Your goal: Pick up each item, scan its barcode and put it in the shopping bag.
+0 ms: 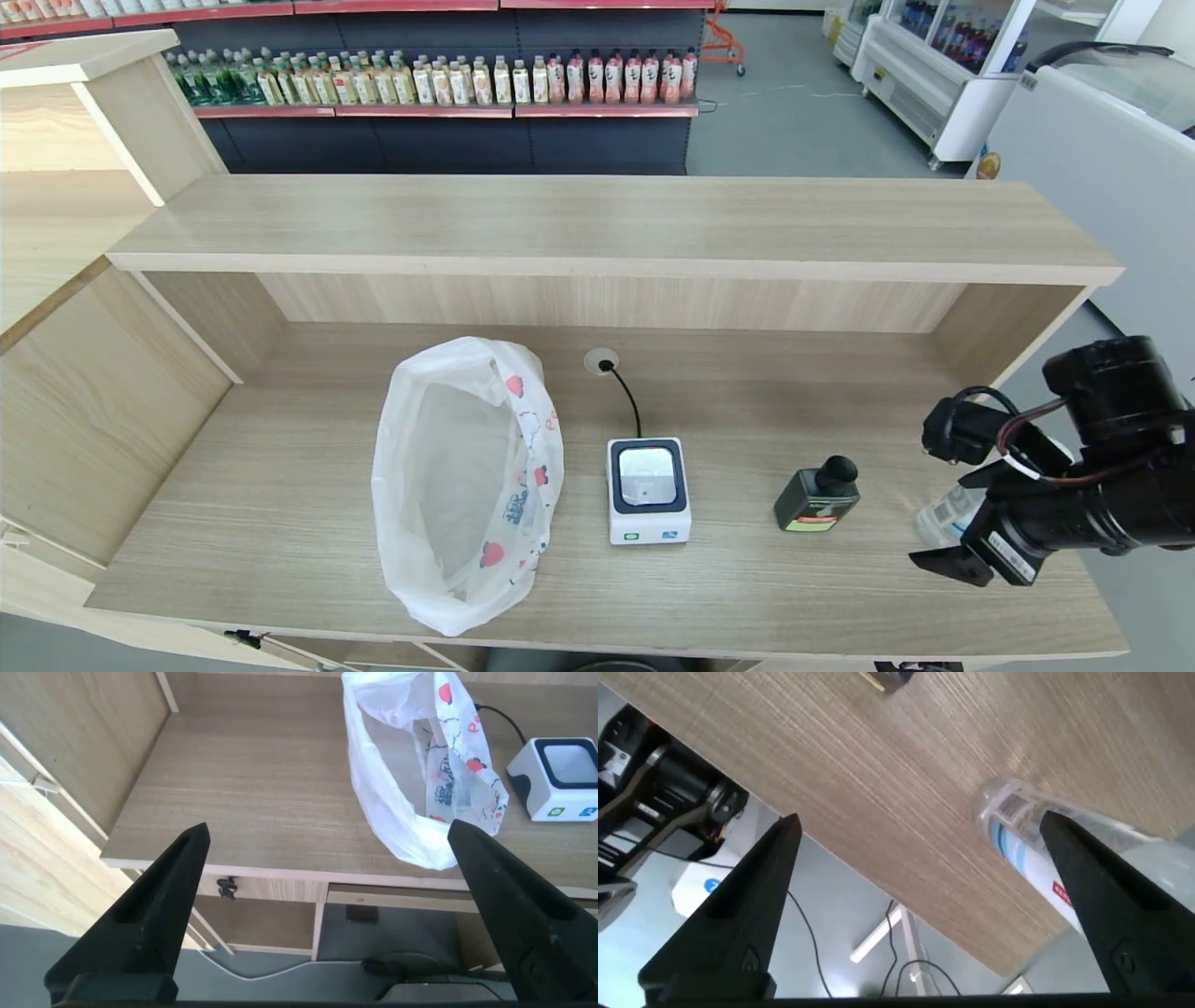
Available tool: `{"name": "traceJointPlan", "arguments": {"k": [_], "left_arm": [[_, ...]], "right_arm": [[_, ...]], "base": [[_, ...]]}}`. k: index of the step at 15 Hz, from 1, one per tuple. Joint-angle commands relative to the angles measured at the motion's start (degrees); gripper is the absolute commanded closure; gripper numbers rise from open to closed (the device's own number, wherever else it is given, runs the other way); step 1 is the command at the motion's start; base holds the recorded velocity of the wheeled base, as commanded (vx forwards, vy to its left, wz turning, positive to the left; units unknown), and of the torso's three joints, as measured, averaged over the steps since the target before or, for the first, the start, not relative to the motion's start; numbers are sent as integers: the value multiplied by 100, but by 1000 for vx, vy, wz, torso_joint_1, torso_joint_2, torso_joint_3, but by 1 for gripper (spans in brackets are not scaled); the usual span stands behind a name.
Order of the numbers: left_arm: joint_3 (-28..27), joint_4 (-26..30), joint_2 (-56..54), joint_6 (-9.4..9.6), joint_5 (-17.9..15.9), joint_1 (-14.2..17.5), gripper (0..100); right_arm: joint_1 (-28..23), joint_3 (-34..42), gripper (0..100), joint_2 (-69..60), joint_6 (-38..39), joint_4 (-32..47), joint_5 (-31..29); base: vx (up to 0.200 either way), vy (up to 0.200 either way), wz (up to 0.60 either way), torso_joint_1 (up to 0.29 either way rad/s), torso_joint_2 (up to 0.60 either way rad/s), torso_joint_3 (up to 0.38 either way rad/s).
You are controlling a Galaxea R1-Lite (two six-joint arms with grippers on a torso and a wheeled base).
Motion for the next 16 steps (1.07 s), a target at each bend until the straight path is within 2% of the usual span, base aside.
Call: {"name": "traceJointPlan", "arguments": {"k": [1, 5, 10, 16], "left_arm": [[1, 2, -2, -1, 2, 0, 0], [1, 2, -2, -1, 2, 0, 0], [1, 2, -2, -1, 2, 0, 0], [1, 2, -2, -1, 2, 0, 0]], "right_arm": [[149, -145, 0, 560, -2, -165, 124], [351, -321, 0, 1087, -2, -596, 696], [606, -259, 0, 1667, 6, -1571, 722], [817, -356, 0, 2107, 6, -2187, 827]], "base": [[0, 0, 0, 0, 0, 0], [0, 0, 0, 0, 0, 0], [0, 0, 0, 0, 0, 0], [0, 0, 0, 0, 0, 0]]}}
